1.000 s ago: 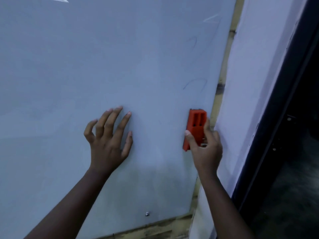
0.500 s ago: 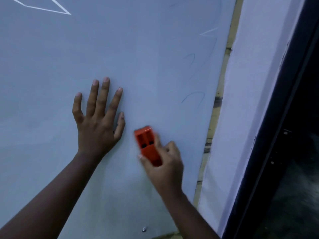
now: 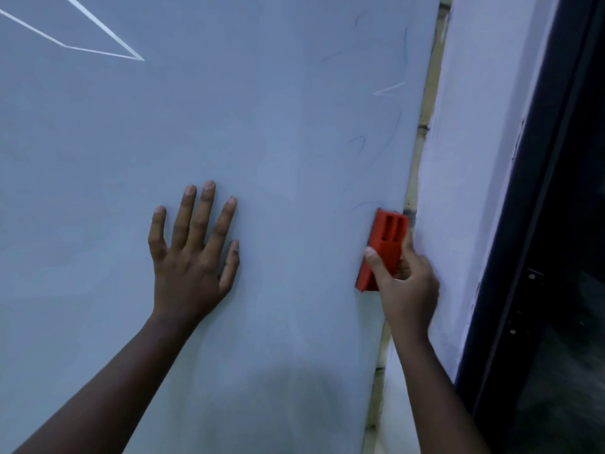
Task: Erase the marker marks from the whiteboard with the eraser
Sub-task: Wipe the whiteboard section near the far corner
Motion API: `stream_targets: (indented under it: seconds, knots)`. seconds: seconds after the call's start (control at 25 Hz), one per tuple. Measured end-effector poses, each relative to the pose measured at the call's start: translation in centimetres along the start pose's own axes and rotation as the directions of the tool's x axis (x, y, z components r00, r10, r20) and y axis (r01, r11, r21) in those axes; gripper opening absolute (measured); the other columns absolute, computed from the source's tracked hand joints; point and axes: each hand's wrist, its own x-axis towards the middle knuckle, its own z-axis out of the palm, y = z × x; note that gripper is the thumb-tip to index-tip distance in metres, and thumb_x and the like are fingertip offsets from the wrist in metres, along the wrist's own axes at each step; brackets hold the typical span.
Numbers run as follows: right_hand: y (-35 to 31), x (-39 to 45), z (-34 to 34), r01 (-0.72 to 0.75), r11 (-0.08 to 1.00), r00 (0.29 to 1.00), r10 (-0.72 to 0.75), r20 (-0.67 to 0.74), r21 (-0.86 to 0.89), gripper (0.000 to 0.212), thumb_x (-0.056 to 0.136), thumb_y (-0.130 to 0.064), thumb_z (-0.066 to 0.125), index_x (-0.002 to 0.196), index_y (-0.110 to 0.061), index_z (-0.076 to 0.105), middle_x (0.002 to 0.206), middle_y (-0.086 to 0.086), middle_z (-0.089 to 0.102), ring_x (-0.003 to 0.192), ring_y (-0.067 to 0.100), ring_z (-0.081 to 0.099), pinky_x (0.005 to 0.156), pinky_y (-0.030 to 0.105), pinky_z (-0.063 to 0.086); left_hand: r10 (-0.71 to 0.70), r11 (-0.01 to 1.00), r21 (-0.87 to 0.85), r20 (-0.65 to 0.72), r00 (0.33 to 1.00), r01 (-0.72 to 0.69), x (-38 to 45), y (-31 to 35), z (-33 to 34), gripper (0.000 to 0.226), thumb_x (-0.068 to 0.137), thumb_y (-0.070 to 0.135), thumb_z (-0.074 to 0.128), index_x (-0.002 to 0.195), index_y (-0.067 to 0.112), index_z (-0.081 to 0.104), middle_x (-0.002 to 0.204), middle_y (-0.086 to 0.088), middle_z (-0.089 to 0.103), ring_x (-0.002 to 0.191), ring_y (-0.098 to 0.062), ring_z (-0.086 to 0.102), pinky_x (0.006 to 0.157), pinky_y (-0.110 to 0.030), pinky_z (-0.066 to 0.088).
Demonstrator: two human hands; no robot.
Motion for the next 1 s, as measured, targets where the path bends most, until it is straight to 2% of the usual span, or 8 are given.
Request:
stream_targets:
  seconds: [0.12,0.24,0.32,0.4,0.56,0.64,0.76,1.0]
  knots:
    - [0.5,-0.2,0.2,-0.131,0.987,0.991,0.134,-0.024,0.097,0.085,0.071,-0.083,0.063,0.147,-0.048,0.051,0.081,0.000,0.061,0.078,0.019,0.063,0.076,0.041,0.058,-0.006,1.000,0.000,-0.006,1.000,0.006,0.1,0.1,0.0,0.064,0.108,0.034,0.048,0.167,0.014,0.032,0.175,-0.017,0.023,0.162,-0.034,0.022,0.126,-0.063,0.021]
    - [-1.8,0.4,0.9,-0.096,0.990,0.995,0.096,0.002,0.108,0.081,0.073,-0.080,0.066,0.143,-0.040,0.060,0.083,-0.001,0.062,0.081,0.022,0.066,0.075,0.038,0.056,-0.027,1.000,0.008,-0.041,0.999,0.027,1.1,0.2,-0.2,0.061,0.105,0.036,0.048,0.162,0.014,0.043,0.169,-0.016,0.036,0.156,-0.033,0.033,0.119,-0.057,0.024]
    - [-4.5,-0.2,1.8,0.056,0.997,0.998,-0.057,0.020,0.049,0.074,0.080,-0.069,0.072,0.143,-0.031,0.061,0.089,0.000,0.059,0.082,0.022,0.064,0.073,0.035,0.052,-0.022,1.000,-0.002,-0.059,0.998,0.022,3.0,0.4,-0.5,0.059,0.102,0.034,0.051,0.157,0.013,0.051,0.160,-0.015,0.049,0.144,-0.031,0.042,0.109,-0.052,0.026]
    - [-7.2,-2.1,2.7,0.277,0.960,0.959,-0.273,0.078,-0.048,0.075,0.083,-0.069,0.066,0.148,-0.032,0.054,0.089,-0.003,0.050,0.081,0.019,0.059,0.068,0.033,0.049,0.019,0.999,-0.024,-0.065,0.998,-0.021,5.9,0.7,-0.7,0.057,0.099,0.031,0.053,0.153,0.012,0.054,0.155,-0.012,0.054,0.137,-0.029,0.046,0.105,-0.050,0.027]
    - [-8.5,-3.3,2.7,0.495,0.858,0.861,-0.462,0.213,-0.135,0.080,0.084,-0.076,0.053,0.154,-0.039,0.039,0.089,-0.008,0.041,0.078,0.014,0.051,0.061,0.030,0.050,0.066,0.997,-0.040,-0.074,0.995,-0.069,12.5,-0.3,-0.8,0.057,0.100,0.030,0.050,0.154,0.011,0.051,0.161,-0.011,0.048,0.146,-0.030,0.043,0.112,-0.049,0.024]
    - [-8.2,-0.6,1.9,0.439,0.885,0.897,-0.420,0.139,-0.157,0.078,0.083,-0.075,0.055,0.152,-0.041,0.045,0.088,-0.007,0.043,0.078,0.018,0.056,0.061,0.030,0.046,0.069,0.997,-0.031,-0.080,0.994,-0.072,15.4,-1.7,-0.9,0.058,0.102,0.031,0.049,0.156,0.011,0.048,0.168,-0.013,0.039,0.155,-0.031,0.036,0.119,-0.052,0.021]
    - [-7.0,4.2,0.3,0.224,0.968,0.974,-0.220,0.050,-0.110,0.076,0.085,-0.071,0.063,0.153,-0.041,0.046,0.094,-0.004,0.054,0.087,0.020,0.061,0.075,0.035,0.051,0.050,0.998,-0.031,-0.065,0.997,-0.052,17.8,-3.3,-0.9,0.062,0.105,0.034,0.044,0.162,0.011,0.039,0.176,-0.013,0.022,0.164,-0.029,0.019,0.126,-0.059,0.013]
    - [-6.6,5.5,1.0,0.095,0.994,0.983,-0.101,-0.156,-0.046,0.078,0.092,-0.061,0.064,0.158,-0.025,0.042,0.088,-0.001,0.053,0.086,0.023,0.062,0.072,0.032,0.045,0.040,0.999,0.022,-0.035,0.999,-0.039,17.4,-3.0,-0.4,0.067,0.107,0.035,0.033,0.170,0.014,0.021,0.178,-0.012,0.008,0.166,-0.028,0.006,0.131,-0.059,0.003]
